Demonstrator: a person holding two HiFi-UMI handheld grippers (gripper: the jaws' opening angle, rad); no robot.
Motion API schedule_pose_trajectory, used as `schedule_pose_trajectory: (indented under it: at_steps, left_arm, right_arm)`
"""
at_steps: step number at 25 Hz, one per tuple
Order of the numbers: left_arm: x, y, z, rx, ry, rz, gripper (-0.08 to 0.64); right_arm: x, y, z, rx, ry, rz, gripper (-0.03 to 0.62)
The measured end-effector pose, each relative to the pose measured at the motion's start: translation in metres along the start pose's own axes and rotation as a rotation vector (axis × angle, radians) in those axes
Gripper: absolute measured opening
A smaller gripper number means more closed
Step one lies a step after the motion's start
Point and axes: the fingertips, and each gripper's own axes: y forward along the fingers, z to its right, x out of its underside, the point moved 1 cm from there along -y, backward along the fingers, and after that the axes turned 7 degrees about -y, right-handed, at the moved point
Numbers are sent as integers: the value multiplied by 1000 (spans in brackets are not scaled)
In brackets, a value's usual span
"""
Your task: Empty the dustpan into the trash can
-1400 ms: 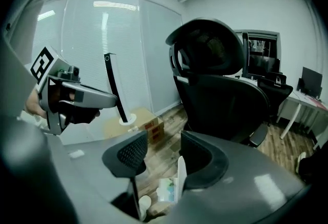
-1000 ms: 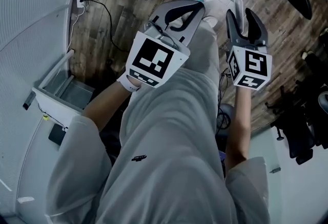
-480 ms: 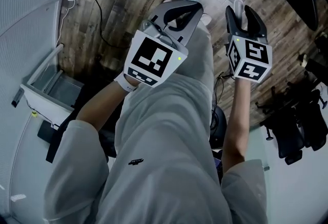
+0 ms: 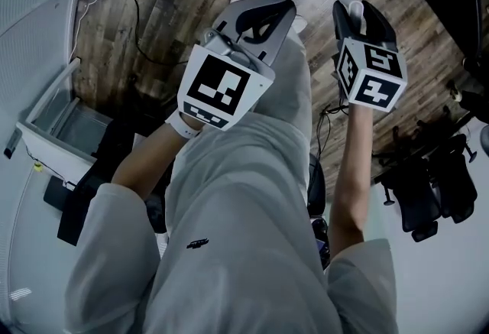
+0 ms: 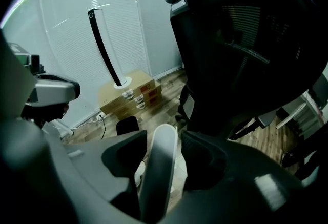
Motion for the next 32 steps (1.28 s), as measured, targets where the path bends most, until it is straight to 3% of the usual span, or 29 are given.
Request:
schedule_pose_trajectory:
  at_steps: [4, 7, 32]
  left_arm:
    - [2, 2, -2, -1, -5, 1, 6]
    - [3, 0, -5, -5, -11, 5, 6]
    - [17, -11, -7, 0, -7, -48, 6]
  right_arm:
    - [7, 9, 0, -13, 2, -38, 221]
    - [10, 14, -1, -17, 0, -59, 161]
    - [18, 20, 12, 104, 68, -115, 115]
